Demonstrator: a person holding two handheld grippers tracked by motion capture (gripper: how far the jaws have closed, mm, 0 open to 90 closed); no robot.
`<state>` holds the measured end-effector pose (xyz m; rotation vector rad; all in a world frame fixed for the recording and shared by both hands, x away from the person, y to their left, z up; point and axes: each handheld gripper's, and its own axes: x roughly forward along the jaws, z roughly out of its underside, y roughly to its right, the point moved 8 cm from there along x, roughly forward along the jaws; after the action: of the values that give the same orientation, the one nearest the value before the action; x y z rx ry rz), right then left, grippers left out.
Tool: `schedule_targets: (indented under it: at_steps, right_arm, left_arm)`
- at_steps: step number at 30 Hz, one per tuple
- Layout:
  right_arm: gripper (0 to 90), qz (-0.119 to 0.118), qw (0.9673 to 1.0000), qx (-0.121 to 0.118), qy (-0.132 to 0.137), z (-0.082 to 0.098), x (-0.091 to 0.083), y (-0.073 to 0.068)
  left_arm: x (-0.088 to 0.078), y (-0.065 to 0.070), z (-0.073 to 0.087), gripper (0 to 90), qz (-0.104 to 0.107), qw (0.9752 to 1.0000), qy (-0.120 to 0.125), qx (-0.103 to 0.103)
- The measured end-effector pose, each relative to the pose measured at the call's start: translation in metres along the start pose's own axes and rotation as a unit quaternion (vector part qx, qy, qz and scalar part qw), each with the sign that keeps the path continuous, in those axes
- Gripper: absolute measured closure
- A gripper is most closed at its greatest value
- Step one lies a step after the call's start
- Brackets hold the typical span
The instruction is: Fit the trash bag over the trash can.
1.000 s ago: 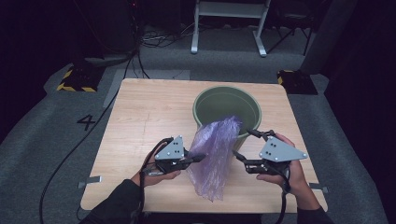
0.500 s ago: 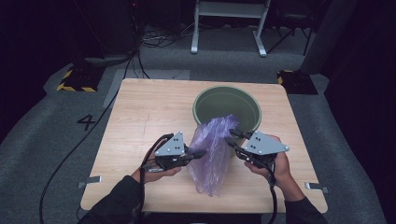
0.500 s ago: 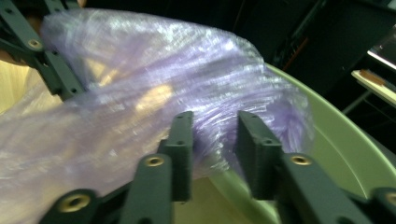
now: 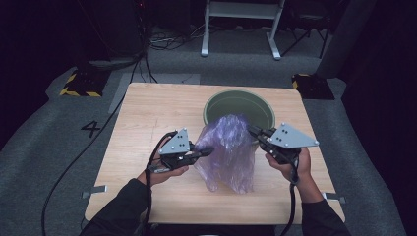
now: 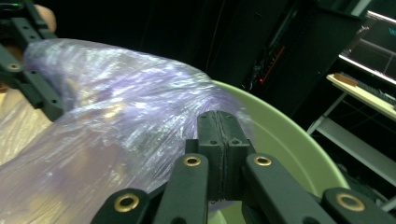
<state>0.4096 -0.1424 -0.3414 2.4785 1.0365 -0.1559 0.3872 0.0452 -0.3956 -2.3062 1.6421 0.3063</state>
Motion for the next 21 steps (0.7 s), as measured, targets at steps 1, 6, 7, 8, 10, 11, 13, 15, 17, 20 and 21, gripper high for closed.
schedule_targets:
  at_steps: [1,6,7,8,10,11,13,15,17,20,21]
  right_arm:
    - [89.8,0.001,1.0000,0.005,-0.001,0.000,0.000,0.003]
    - [89.8,0.002,0.9994,0.029,-0.019,-0.002,0.009,0.023]
    - [89.8,0.000,0.9992,0.031,-0.026,-0.002,0.012,0.027]
    - [89.7,0.004,0.9990,0.032,-0.032,-0.002,0.015,0.031]
    - [89.7,0.004,0.9985,0.039,-0.039,-0.002,0.020,0.038]
    - [89.6,0.003,0.9983,0.042,-0.040,-0.001,0.021,0.040]
    - [89.4,0.007,0.9979,0.042,-0.049,0.000,0.025,0.044]
    - [89.0,0.015,0.9975,0.042,-0.056,0.003,0.028,0.048]
    - [87.8,0.024,0.9965,0.043,-0.067,0.007,0.032,0.053]
    - [81.1,0.028,0.9954,0.052,-0.075,0.013,0.035,0.059]
    - [74.4,0.029,0.9951,0.054,-0.077,0.014,0.036,0.060]
  left_arm:
    - [0.000,-0.002,-0.002,87.4,0.000,1.0000,-0.002,-0.001]
    - [0.004,-0.016,-0.010,87.0,-0.010,0.9999,0.001,0.000]
    - [0.004,-0.019,-0.012,87.0,-0.014,0.9999,0.000,-0.001]
    - [0.004,-0.023,-0.014,87.0,-0.018,0.9998,0.001,0.000]
    - [0.004,-0.029,-0.017,87.0,-0.022,0.9997,0.006,-0.007]
    - [0.004,-0.032,-0.018,87.0,-0.024,0.9997,0.007,-0.008]
    - [0.005,-0.037,-0.020,87.1,-0.030,0.9995,0.005,-0.010]
    - [0.006,-0.043,-0.021,87.1,-0.035,0.9993,0.003,-0.011]
    - [0.009,-0.049,-0.021,87.2,-0.040,0.9991,-0.001,-0.014]
    - [0.011,-0.053,-0.020,87.4,-0.039,0.9991,-0.001,-0.020]
    - [0.011,-0.054,-0.019,87.4,-0.038,0.9990,0.001,-0.022]
